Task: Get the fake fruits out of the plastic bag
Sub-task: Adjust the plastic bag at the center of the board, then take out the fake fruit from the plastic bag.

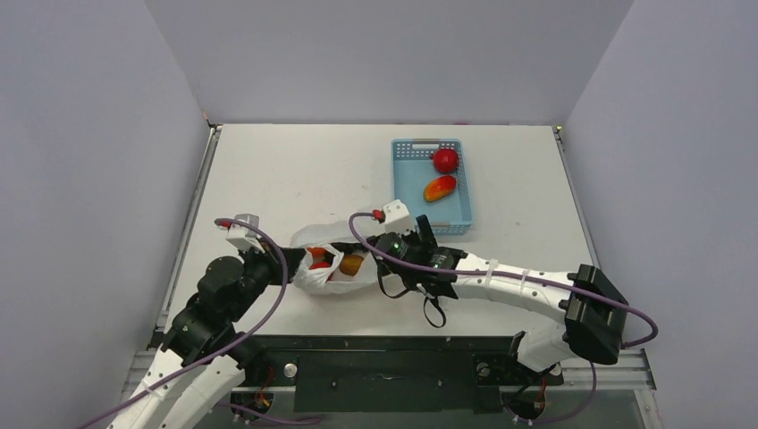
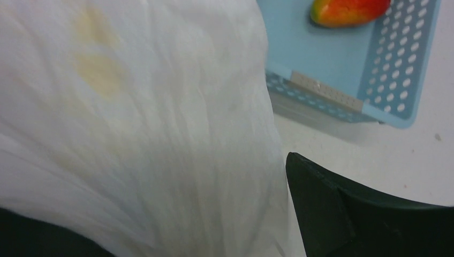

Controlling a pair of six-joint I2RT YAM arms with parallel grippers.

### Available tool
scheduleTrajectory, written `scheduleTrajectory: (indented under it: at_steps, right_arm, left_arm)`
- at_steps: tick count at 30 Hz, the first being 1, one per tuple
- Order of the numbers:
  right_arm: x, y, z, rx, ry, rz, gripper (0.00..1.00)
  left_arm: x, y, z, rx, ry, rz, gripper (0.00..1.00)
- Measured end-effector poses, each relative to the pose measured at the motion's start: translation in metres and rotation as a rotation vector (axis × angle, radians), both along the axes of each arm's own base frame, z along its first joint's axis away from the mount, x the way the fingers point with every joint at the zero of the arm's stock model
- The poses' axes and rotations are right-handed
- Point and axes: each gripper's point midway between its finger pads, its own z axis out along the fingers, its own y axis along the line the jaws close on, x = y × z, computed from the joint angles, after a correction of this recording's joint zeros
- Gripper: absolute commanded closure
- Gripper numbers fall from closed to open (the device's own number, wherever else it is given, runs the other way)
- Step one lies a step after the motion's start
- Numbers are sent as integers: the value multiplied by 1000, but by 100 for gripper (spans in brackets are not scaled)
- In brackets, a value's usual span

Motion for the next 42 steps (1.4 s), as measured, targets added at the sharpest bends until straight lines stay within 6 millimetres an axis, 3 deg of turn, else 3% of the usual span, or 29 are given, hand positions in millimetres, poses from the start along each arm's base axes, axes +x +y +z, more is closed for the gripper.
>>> scheduleTrajectory:
  at_steps: [4, 7, 11, 17, 19, 21, 22, 24, 25, 28, 33, 37, 42]
  right_arm:
    - [-12, -41, -54, -104, 10, -67, 14]
    - [-19, -55, -62, -129, 18, -63, 13]
    - [-18, -44, -25, -32, -21, -18, 13]
    - [-36, -10, 68, 239, -86, 134, 14]
    - [-47, -5, 89, 319, -93, 187, 22]
    - [-58, 0, 100, 372, -93, 232, 43]
    - [-63, 3, 106, 396, -94, 254, 58]
    - [-73, 14, 111, 450, -91, 300, 77]
    - [-78, 20, 112, 477, -88, 323, 82]
    - [-95, 41, 93, 518, -69, 386, 91]
    - [-111, 72, 23, 461, -18, 448, 99]
    - [-100, 94, -27, 397, -3, 425, 100]
    - [-79, 118, -58, 391, -10, 399, 100]
  left_arm:
    - [-1, 2, 1, -8, -2, 9, 100]
    - [-4, 1, -11, 16, 57, -3, 100]
    - [-12, -7, -24, 34, 142, -54, 100]
    - [-25, -15, -23, 8, 183, -116, 100]
    - [-27, -16, -18, 0, 176, -128, 100]
    - [-28, -18, -13, -6, 173, -141, 100]
    - [-28, -19, -12, -8, 173, -147, 100]
    - [-28, -21, -11, -9, 178, -156, 100]
    - [-29, -22, -12, -8, 183, -160, 100]
    - [-29, -24, -14, -6, 196, -170, 100]
    - [-30, -25, -15, -4, 204, -177, 100]
    - [-30, -26, -17, -3, 213, -183, 100]
    - [-29, -28, -20, -8, 232, -181, 100]
